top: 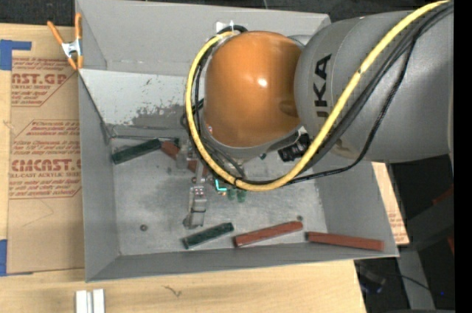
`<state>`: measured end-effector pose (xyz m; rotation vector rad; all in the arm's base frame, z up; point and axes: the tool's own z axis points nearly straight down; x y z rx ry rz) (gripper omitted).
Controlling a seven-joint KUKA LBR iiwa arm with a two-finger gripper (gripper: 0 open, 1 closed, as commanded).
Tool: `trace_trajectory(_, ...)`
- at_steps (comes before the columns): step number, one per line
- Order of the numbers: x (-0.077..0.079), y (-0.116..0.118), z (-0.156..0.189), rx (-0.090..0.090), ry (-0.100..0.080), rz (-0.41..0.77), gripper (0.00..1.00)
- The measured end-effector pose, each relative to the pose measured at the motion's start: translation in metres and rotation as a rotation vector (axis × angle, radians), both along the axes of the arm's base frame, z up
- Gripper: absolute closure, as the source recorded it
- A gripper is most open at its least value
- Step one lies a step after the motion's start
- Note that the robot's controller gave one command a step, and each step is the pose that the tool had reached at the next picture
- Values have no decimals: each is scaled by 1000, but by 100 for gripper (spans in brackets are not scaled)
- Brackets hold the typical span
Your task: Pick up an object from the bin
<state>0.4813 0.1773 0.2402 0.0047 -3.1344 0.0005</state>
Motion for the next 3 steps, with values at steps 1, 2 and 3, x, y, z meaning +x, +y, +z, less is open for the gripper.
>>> trace_trajectory(1,2,-1,4,2,-8,-3,0)
trace_trajectory(2,1,-29,-73,3,-12,-2,0)
trace_trajectory(3,16,-60,-87,1,-6,222,0)
